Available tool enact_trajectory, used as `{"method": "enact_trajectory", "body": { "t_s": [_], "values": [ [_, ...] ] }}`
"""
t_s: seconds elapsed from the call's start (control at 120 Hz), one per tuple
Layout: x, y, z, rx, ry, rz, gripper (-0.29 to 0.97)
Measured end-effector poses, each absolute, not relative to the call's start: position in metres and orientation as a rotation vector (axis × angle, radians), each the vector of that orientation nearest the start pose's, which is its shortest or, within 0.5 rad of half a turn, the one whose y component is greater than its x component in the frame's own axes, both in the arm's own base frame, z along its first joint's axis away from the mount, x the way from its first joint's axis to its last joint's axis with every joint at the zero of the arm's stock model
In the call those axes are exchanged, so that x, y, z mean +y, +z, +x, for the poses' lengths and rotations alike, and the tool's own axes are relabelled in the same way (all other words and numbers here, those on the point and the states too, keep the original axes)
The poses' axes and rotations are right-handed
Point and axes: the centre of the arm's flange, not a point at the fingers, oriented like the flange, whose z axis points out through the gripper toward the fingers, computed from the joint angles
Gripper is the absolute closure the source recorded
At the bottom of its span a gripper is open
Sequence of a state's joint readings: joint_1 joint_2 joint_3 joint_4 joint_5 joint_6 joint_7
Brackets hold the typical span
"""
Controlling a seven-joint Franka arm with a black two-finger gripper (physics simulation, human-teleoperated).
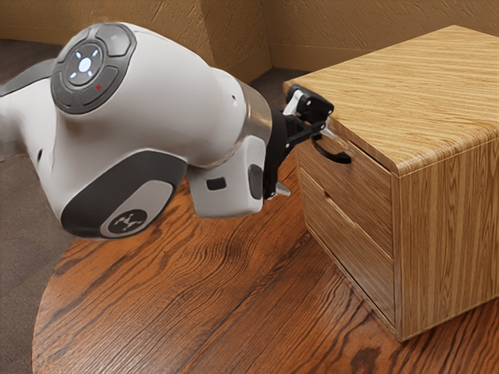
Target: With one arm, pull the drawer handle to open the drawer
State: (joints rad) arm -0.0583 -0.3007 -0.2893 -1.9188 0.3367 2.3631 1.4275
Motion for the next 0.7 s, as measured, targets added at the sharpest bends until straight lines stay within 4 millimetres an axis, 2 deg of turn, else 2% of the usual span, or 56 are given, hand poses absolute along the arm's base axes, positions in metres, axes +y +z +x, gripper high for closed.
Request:
{"method": "enact_trajectory", "body": {
  "t_s": [0.142, 0.333, 0.583, 0.7],
  "values": [
    [-0.193, 0.687, 0.487, 1.981, -0.513, -1.346, 0.02],
    [-0.189, 0.672, 0.491, 1.995, -0.492, -1.358, 0.02],
    [-0.187, 0.668, 0.494, 1.998, -0.487, -1.365, 0.02],
    [-0.183, 0.674, 0.494, 1.982, -0.502, -1.363, 0.02]
  ]
}}
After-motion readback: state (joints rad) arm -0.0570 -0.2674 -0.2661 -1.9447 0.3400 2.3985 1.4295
